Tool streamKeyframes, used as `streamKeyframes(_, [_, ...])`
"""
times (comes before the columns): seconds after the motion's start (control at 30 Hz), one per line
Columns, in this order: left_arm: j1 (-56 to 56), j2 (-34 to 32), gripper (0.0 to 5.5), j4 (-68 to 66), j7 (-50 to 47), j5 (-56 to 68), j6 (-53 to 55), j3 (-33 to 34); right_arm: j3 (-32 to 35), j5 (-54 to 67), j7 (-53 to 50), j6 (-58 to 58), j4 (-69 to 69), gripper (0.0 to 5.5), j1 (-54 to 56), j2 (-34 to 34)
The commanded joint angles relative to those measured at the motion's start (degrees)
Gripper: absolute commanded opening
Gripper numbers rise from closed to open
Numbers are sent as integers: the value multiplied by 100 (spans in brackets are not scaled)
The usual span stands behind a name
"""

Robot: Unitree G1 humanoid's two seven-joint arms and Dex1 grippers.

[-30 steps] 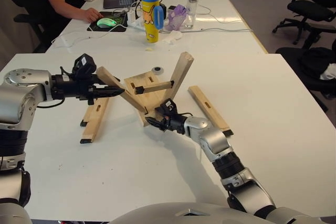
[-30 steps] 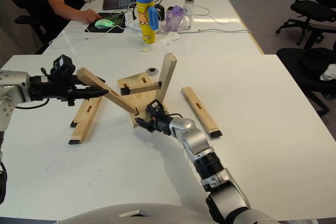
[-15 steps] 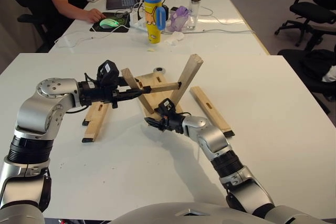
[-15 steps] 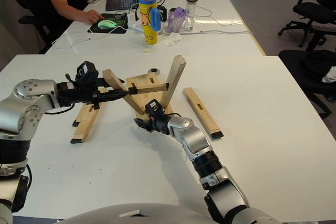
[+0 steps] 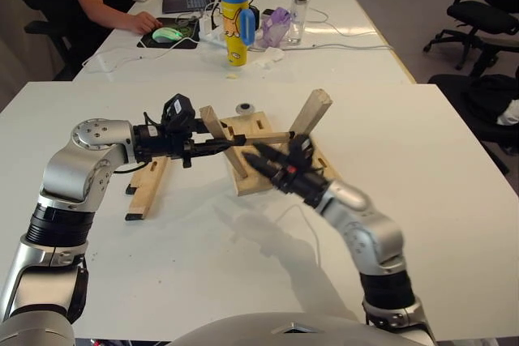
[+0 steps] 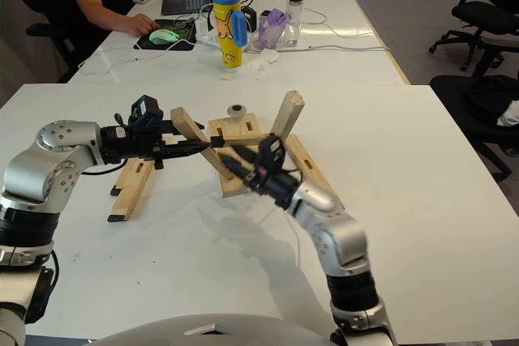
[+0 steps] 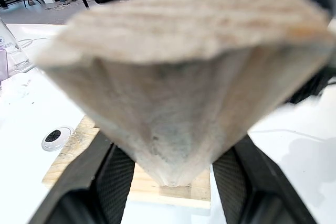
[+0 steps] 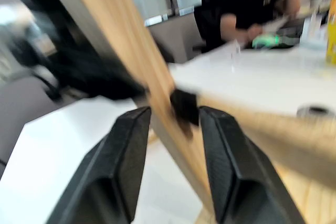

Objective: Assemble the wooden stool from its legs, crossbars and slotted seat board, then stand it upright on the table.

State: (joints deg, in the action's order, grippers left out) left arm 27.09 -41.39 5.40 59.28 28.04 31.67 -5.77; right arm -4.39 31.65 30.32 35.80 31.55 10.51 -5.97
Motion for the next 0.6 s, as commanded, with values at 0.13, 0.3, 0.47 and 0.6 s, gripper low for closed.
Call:
streamKeyframes(0.13, [-237, -19, 202, -431, -14, -403, 351, -498, -481, -1083, -1195, -322, -81, 48, 1033, 90])
streamKeyframes(0.3, [-100, 38, 202, -498, -23, -415, 320, -577, -1358, -2422, -1987, -68, -1212, 2, 1127, 63])
streamKeyframes(0.47, [42, 127, 202, -538, -83, -475, 254, -663, -2601, -3054, -1578, 1250, -2106, 2, 676, -658])
streamKeyframes(0.6, [36, 184, 202, -514, -155, -491, 238, -643, -2255, -3228, -1758, 430, -2012, 2, 944, -467])
